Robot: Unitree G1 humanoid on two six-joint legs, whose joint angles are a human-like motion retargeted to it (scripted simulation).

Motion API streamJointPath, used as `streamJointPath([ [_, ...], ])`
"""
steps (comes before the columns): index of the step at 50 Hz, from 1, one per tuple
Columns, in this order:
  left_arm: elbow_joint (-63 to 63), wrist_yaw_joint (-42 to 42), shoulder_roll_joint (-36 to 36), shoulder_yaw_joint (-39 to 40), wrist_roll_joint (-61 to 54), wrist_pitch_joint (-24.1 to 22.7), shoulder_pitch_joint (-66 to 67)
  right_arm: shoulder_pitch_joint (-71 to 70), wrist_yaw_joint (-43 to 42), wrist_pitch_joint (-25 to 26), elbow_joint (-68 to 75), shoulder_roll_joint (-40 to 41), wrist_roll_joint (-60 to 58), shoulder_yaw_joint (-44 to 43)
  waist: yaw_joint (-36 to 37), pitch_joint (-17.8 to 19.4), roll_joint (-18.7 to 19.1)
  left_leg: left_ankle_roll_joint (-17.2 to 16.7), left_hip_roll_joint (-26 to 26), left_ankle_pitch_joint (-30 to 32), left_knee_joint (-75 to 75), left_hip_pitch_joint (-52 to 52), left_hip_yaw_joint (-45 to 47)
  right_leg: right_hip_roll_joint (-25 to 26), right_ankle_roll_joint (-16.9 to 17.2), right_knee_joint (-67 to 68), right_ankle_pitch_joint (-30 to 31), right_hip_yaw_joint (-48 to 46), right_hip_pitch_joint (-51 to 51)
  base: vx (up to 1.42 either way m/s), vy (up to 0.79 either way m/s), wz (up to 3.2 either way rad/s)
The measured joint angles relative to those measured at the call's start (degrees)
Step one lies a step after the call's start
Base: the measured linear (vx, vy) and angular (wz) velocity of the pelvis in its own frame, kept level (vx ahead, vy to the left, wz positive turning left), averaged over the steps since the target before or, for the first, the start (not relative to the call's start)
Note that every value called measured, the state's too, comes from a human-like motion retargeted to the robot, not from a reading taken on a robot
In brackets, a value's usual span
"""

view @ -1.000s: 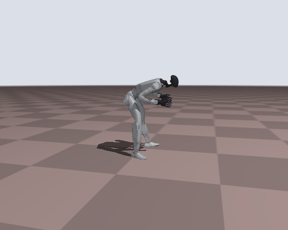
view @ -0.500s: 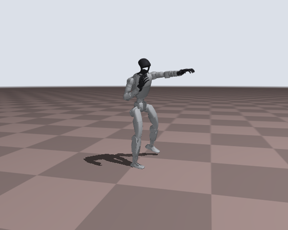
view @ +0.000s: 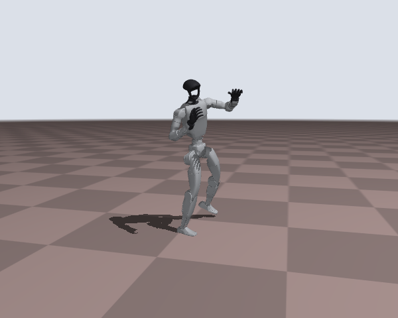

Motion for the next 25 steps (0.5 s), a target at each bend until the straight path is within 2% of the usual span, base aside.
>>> streamJointPath([
  [2, -10.51, -5.28, -5.88, 10.31, -10.24, -3.0, 12.29, 0.74, -0.01, 0.29, -0.02, -0.5, -0.26, -1.81, 1.7, 0.33, -0.31, 0.68, 0.51, -1.99, 0.42, 0.14, 2.08, -0.22, 0.48, 0.13, -0.35, -0.74, 0.29, -0.01, 0.07, 0.42],
  [5, -21.82, -8.95, -15.18, 18.45, -25.25, -6.44, 27.57, 1.35, -0.2, 1.17, -0.24, -1.38, -1.53, -3.87, 4.19, 1.8, -1.3, 1.45, 0.93, -5.28, 0.57, 0.51, 5.71, -0.66, 1.57, 0.23, -0.99, -1.17, -0.05, -0.08, 0.11, 0.2],
  [8, -27.57, -9.63, -23.92, 21.53, -37.28, -8.55, 37.8, 0.98, -1.66, 1.93, -0.81, -1.68, -2.48, -5.19, 7.1, 5.64, -2.73, 2.5, 0.24, -10.18, 0.01, 0.66, 7.44, -1.08, 2.32, 1.25, -1.26, -0.54, -2.09, -0.19, 0.15, -0.09],
  [11, -29.33, -8.83, -31.26, 22.18, -43.35, -9.84, 42.81, -0.82, -3.84, 2.52, -1.33, -2.23, -3.86, -5.99, 9.03, 11.39, -4.08, 4.03, 0.31, -15.66, 0.24, 0.02, 10.31, -1.41, 3.3, 2.28, -1.15, 0.03, -5.03, -0.3, 0.19, -0.08],
  [15, -29.65, -9.42, -39.27, 20.02, -45.2, -8.94, 43.76, -6.0, -4.91, 3.8, -0.82, -3.99, -6.23, -5.99, 9.1, 19.59, -6.17, 7.64, 0.3, -23.06, 1.64, -4.78, 14.78, -2.66, 4.16, 3.89, 0.22, 0.54, -12.55, -0.43, 0.25, 0.12],
  [18, -29.79, -8.7, -42.11, 14.52, -43.11, -9.75, 44.95, -7.37, -5.86, 3.82, -1.28, -3.55, -8.46, -3.48, 6.96, 20.63, -7.38, 9.03, -0.51, -25.22, 1.4, -14.91, 15.52, -3.95, 4.02, 2.62, 3.98, 0.14, -22.71, -0.49, 0.27, 0.51],
  [20, -30.34, -9.24, -41.82, 10.1, -41.06, -9.29, 45.57, -6.96, -7.32, 3.83, -1.96, -2.04, -9.71, -1.09, 4.57, 20.63, -7.78, 7.6, -1.07, -24.0, 0.5, -22.84, 13.96, -4.8, 3.94, 0.4, 7.14, -1.2, -28.98, -0.44, 0.26, 0.83],
  [22, -30.63, -8.14, -40.45, 5.98, -36.22, -10.11, 43.85, -5.07, -8.96, 3.81, -2.18, -0.04, -11.45, 0.63, 2.37, 20.63, -8.21, 5.93, -2.96, -22.13, -0.88, -30.82, 12.1, -6.64, 5.56, -2.61, 10.7, -2.94, -34.46, -0.36, 0.29, 1.19],
  [25, -29.11, -7.49, -38.54, 0.9, -29.68, -9.26, 38.18, -0.61, -12.98, 5.54, 0.03, 3.21, -16.02, 2.01, 1.65, 20.63, -7.78, 1.41, -6.07, -18.85, -4.39, -40.4, 10.18, -9.14, 7.4, -8.65, 15.73, -6.1, -40.03, -0.22, 0.29, 1.24],
])
